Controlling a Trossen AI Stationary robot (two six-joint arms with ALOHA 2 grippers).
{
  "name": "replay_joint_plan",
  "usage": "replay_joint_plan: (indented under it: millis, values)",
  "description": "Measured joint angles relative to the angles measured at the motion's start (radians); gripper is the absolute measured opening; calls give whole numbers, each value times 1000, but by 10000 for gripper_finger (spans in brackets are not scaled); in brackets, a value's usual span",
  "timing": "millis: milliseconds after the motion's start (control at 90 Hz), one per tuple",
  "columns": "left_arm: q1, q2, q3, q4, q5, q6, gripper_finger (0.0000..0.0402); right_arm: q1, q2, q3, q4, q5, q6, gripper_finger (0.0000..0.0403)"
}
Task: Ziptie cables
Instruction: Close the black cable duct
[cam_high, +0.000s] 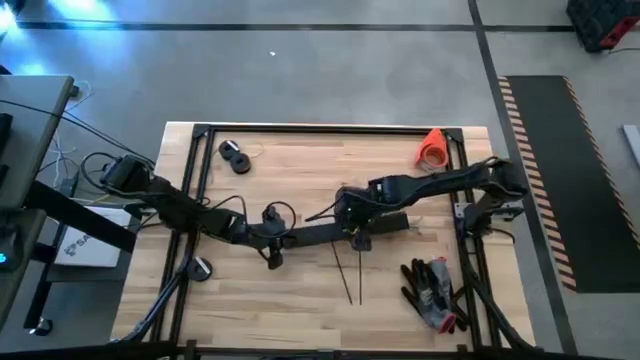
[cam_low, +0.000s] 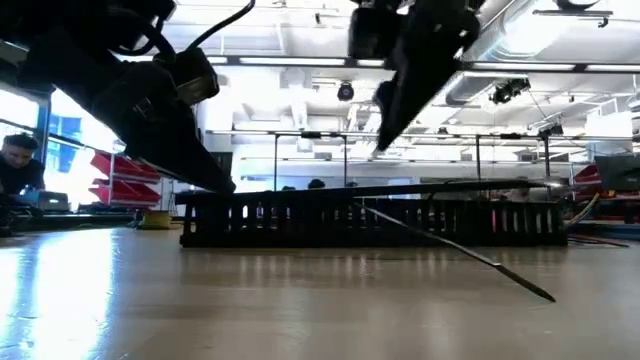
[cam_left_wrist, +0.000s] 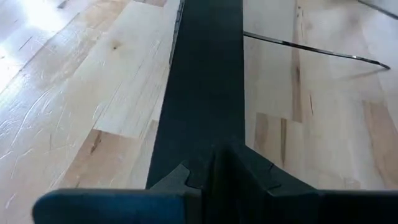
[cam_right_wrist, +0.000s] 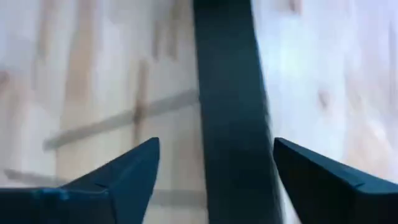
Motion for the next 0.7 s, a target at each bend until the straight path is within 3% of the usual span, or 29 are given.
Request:
replay_joint_plan:
  millis: [178, 333, 511, 700]
  values:
    - [0, 0, -1, 7, 1, 0, 34, 7, 16, -163, 332, -16, 28, 132]
    - [0, 1, -2, 15, 6, 0, 34, -2, 25, -281, 468, 43, 60, 16]
    - [0, -2, -2, 15, 25, 1, 34, -27, 31, -354, 577, 24, 137, 9]
    - [0, -13, -3, 12, 38, 2, 34, -34, 10, -320, 544, 25, 116, 6]
